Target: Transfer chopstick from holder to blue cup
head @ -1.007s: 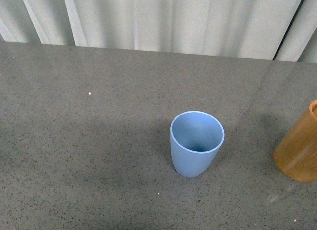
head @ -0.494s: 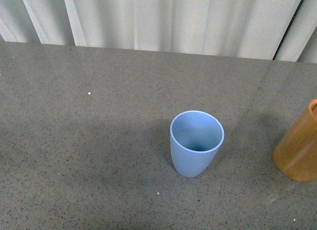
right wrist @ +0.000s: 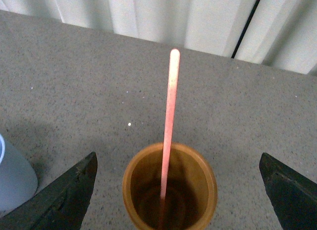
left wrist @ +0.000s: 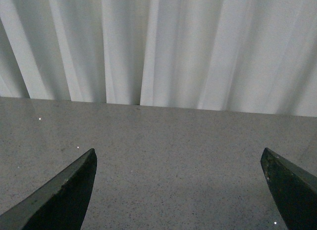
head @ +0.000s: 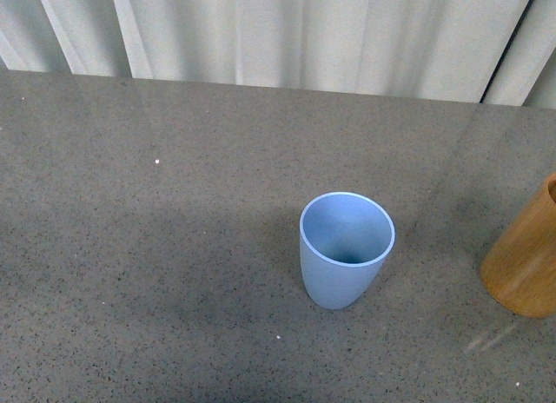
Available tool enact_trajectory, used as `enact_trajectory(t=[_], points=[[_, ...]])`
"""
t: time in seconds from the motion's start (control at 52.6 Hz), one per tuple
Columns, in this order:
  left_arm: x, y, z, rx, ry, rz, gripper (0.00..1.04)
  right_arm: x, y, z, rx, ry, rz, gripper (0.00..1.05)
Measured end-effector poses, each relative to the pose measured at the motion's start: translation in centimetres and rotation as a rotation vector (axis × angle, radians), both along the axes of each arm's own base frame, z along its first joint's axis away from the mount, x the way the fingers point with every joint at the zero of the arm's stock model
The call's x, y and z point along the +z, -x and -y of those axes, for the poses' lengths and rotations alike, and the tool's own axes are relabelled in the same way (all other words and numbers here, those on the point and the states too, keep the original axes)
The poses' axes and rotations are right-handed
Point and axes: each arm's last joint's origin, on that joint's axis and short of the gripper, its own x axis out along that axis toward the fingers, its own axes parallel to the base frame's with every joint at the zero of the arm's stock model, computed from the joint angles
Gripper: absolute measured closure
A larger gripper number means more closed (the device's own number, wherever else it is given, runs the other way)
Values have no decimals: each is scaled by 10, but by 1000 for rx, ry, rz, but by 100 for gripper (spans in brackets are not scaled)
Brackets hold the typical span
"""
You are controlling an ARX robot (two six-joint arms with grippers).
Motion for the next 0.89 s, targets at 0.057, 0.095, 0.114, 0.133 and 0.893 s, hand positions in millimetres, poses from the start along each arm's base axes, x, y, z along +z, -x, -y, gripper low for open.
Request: enact_trajectory(t=[0.057, 0.095, 0.114, 0.133, 0.893], points=[[0, 0, 0, 0, 0, 0, 7, -1, -8, 0, 1, -6, 6, 10], [0, 0, 0, 0, 0, 0, 7, -3, -12, 0, -3, -9, 8, 10], [0, 0, 0, 0, 0, 0, 7, -3, -14, 0, -6, -12, 8, 10], [0, 0, 0, 0, 0, 0, 7, -4, -17, 0, -9, -15, 8, 10], [0, 0, 0, 0, 0, 0, 7, -40, -95, -4, -32, -64, -41, 26]])
